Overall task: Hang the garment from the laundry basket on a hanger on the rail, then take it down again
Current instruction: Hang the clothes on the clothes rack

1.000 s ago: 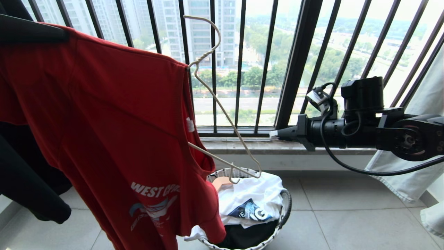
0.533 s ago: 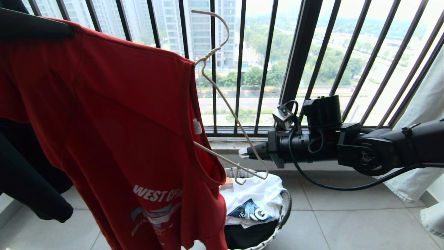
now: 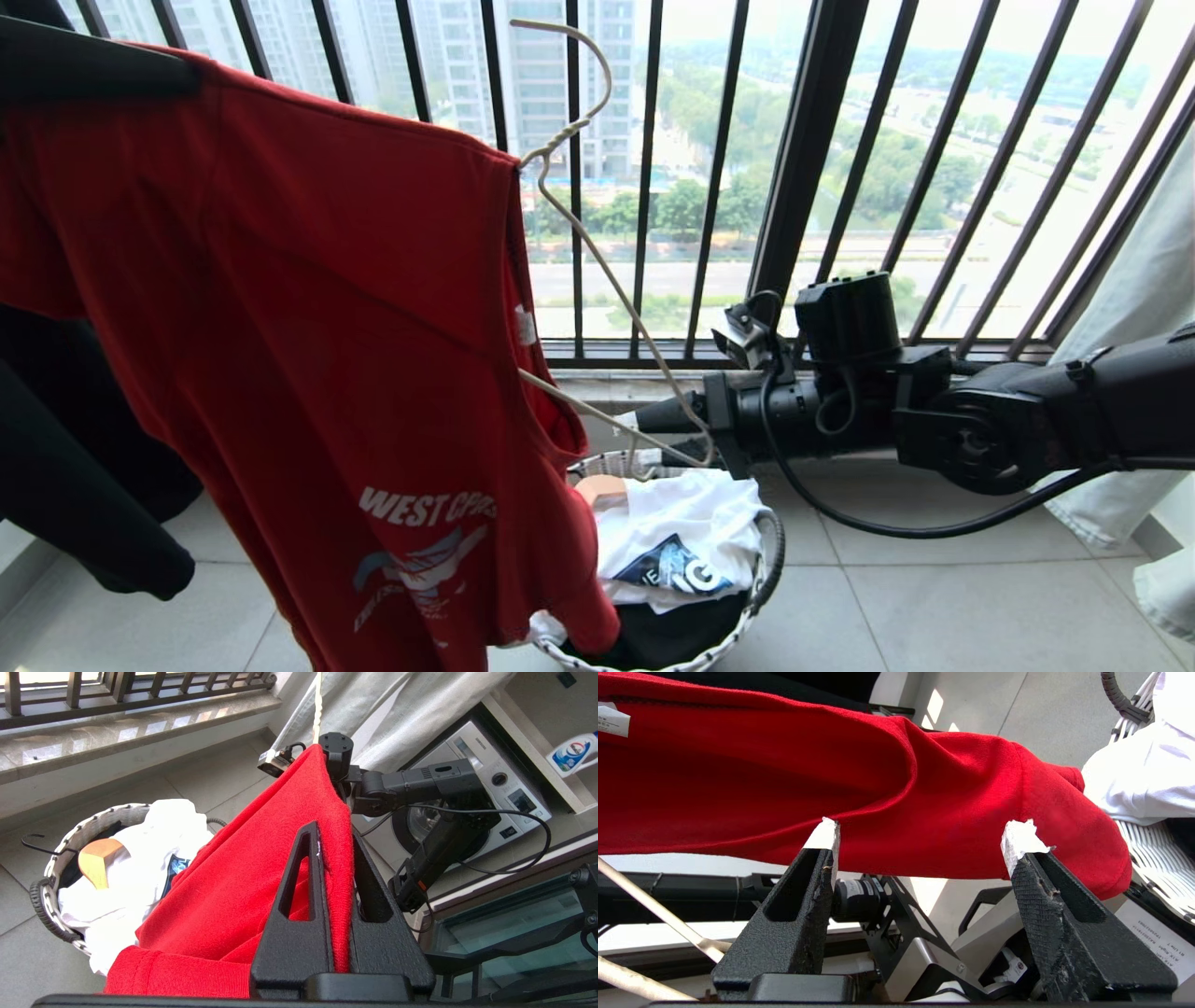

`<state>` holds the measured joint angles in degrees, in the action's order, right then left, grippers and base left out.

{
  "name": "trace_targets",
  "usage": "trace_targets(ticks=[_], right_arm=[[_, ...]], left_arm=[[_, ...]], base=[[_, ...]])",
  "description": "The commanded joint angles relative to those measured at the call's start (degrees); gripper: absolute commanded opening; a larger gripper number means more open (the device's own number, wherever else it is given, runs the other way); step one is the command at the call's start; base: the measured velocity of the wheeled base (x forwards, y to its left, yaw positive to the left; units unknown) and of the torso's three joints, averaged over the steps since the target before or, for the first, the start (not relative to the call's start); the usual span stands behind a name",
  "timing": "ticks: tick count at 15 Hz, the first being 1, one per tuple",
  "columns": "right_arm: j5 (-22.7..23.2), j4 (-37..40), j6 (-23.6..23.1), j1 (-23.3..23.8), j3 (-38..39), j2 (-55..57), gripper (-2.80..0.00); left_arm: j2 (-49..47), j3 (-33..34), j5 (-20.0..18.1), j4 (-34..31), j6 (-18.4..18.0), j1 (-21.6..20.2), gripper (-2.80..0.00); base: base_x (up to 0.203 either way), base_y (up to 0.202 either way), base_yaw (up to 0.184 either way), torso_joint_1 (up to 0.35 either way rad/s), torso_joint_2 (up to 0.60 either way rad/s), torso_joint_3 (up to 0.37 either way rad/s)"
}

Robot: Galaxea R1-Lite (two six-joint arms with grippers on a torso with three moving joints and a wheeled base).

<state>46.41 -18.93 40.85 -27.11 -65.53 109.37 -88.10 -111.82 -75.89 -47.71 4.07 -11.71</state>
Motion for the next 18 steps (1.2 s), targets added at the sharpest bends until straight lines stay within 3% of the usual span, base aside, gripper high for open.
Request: trace_targets(ticks=[1, 6, 10, 18], right_arm=[[0.3, -0.1, 0.1, -1.0, -0.5, 1.3, 0.0], [-0.1, -1.5, 0.8, -2.4, -2.5, 4.3, 0.0], [-1.8, -1.3, 0.7, -4.6, -2.0, 5.2, 0.0], [-3.7, -1.5, 0.5, -6.3, -3.1, 7.2, 0.0]], left_arm=[[0.5, 0.0, -0.4, -0.2, 0.1, 0.0, -2.8], [0.9, -0.1, -0.4, -0.1, 0.1, 0.0, -2.8], [1.5, 0.0, -0.4, 1.8, 2.4, 0.3, -2.8], [1.5, 0.0, -0.4, 2.3, 2.4, 0.3, -2.8]], base=[[0.0, 0.0, 0.0, 0.0, 0.0, 0.0], [0.0, 0.0, 0.0, 0.0, 0.0, 0.0], [0.0, 0.0, 0.0, 0.0, 0.0, 0.0], [0.0, 0.0, 0.0, 0.0, 0.0, 0.0]])
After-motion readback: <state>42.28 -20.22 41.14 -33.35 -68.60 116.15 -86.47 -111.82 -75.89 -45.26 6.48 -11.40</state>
